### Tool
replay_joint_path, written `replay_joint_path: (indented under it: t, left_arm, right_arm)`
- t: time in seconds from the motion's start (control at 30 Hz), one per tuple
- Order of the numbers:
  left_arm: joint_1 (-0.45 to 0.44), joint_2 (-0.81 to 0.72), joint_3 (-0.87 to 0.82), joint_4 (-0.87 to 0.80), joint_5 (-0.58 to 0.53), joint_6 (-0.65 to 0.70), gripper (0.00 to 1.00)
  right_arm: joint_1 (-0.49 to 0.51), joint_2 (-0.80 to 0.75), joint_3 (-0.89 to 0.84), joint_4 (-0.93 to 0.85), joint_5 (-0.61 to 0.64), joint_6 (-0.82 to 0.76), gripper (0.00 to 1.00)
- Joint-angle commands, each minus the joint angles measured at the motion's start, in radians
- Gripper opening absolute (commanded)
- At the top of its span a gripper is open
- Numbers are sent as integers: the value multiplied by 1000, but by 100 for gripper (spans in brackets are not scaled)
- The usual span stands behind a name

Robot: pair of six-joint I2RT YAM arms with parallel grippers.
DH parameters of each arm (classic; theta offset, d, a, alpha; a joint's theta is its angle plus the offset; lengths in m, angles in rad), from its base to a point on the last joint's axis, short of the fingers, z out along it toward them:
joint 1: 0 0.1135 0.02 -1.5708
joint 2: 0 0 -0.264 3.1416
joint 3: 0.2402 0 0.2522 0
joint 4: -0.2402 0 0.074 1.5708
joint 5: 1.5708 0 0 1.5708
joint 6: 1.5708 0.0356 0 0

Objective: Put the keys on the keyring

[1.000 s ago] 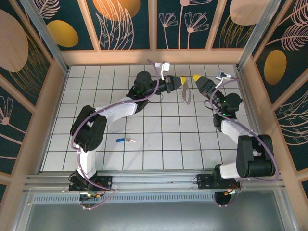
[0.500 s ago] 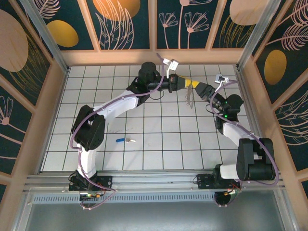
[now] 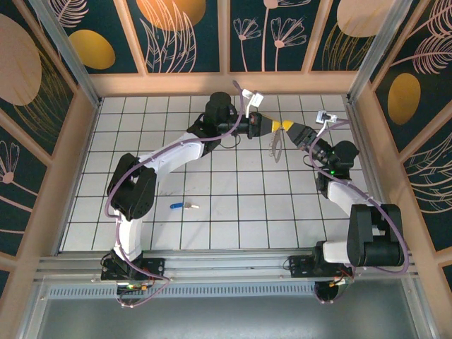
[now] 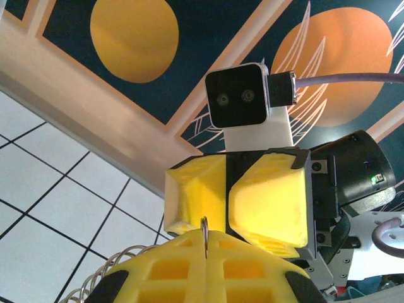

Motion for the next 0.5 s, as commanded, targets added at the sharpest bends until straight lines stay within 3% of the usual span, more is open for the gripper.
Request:
replay_joint_path:
  t: [0.0,0.23,0.47]
  left_arm:
    - [-5,7,43,30,17,4,0]
    - [-5,13,52,34,11,-2,0]
    - [-4,25,67,38,10,-11,0]
  right_arm:
    - [5,7,5,81,-28,16,27]
    - [20,21,6,97,-43,19,20]
    - [25,24,13,107,-57,19,0]
